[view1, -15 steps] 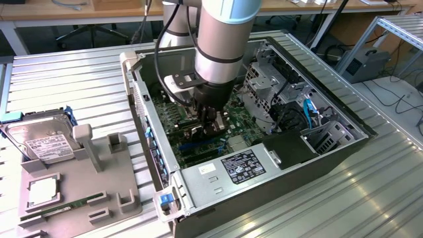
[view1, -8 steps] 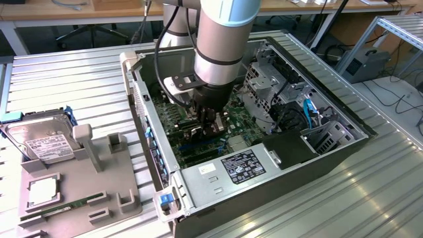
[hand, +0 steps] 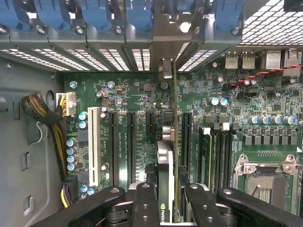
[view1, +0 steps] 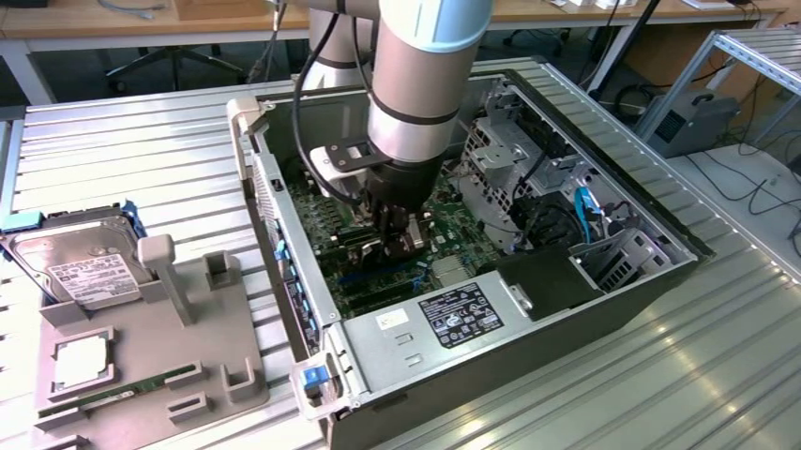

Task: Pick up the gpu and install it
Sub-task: 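Insert the gpu into the slot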

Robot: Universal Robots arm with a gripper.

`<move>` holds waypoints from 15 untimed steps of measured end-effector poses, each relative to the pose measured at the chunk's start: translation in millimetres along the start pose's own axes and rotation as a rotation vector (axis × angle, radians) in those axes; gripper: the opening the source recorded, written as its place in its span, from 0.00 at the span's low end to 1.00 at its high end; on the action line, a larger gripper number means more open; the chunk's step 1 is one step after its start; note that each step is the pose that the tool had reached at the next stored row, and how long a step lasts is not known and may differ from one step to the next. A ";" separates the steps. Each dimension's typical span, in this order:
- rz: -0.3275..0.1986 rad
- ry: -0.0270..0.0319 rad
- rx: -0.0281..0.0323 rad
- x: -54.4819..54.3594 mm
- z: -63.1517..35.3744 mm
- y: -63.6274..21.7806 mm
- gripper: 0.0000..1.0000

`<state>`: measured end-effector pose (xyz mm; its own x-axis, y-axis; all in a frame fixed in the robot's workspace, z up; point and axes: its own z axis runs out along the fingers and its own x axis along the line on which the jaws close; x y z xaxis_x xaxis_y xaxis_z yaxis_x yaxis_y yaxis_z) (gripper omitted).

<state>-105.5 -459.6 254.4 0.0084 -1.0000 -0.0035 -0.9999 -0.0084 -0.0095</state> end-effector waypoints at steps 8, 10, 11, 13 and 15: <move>0.000 0.0002 -0.0001 0.0 2.4 0.0 0.27; 0.000 0.0000 0.0001 0.0 3.1 0.2 0.27; 0.000 0.0001 0.0000 0.0 3.1 0.3 0.27; 0.000 0.0000 0.0000 0.0 3.1 0.3 0.27; 0.000 0.0000 0.0000 0.0 3.1 0.3 0.27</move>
<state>-105.8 -459.7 251.3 0.0084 -1.0000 -0.0035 -0.9999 -0.0084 -0.0096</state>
